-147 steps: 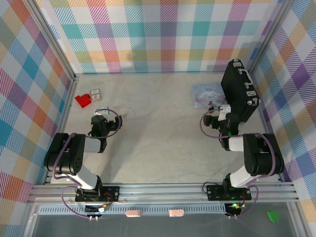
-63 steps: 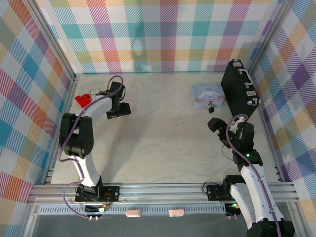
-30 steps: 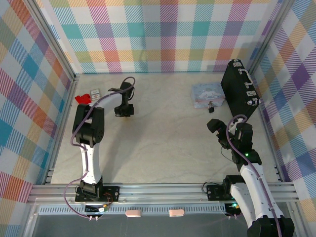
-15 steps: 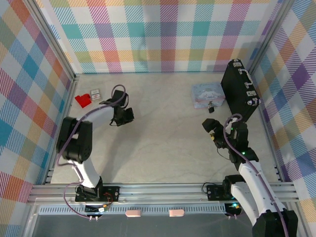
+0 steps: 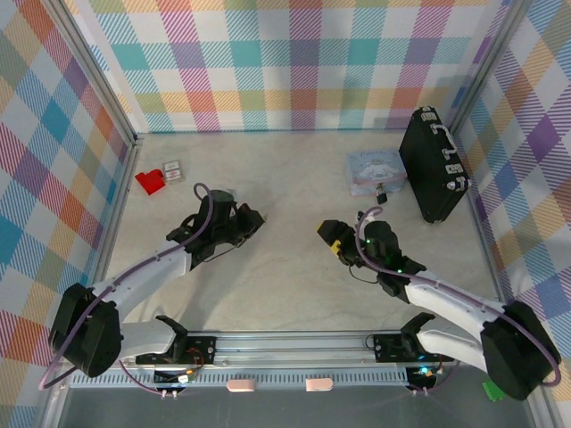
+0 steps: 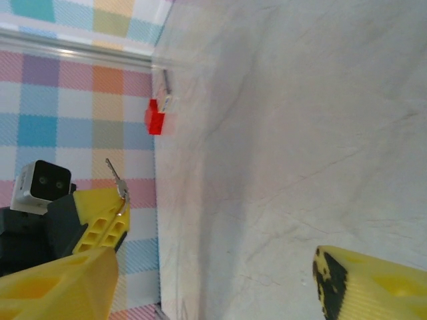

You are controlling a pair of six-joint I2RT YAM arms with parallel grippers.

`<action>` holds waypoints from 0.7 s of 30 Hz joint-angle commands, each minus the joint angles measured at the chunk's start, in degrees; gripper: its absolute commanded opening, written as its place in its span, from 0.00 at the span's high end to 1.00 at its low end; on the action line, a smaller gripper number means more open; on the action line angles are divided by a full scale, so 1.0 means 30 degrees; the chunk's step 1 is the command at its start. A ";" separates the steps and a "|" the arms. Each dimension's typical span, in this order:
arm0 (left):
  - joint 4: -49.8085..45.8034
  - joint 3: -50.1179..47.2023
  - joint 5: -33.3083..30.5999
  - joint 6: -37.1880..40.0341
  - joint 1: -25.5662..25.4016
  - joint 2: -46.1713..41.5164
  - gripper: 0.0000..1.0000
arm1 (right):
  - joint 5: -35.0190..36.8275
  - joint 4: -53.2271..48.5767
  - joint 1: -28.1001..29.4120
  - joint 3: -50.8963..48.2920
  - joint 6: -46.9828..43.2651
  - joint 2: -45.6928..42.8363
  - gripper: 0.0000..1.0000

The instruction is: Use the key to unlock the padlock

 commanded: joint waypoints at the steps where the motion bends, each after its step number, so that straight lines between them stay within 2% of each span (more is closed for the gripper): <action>1: 0.1323 -0.0165 -0.0670 -0.2598 -0.1085 -0.0731 1.00 | -0.0805 0.5322 0.0914 0.1003 -0.0676 0.1101 0.30; 5: 0.1755 -0.0377 -0.0967 -0.3612 -0.1699 -0.1127 1.00 | -0.1221 0.6804 0.1630 0.1209 -0.1684 0.1621 0.37; 13: 0.3967 -0.0689 -0.1120 -0.4716 -0.2665 -0.1055 1.00 | -0.1894 0.6148 0.2170 0.1986 -0.3322 0.1592 0.59; 21: 0.4207 -0.0405 -0.1378 -0.4775 -0.3604 -0.0745 1.00 | -0.0977 0.3065 0.2238 0.2956 -0.3962 0.1532 0.66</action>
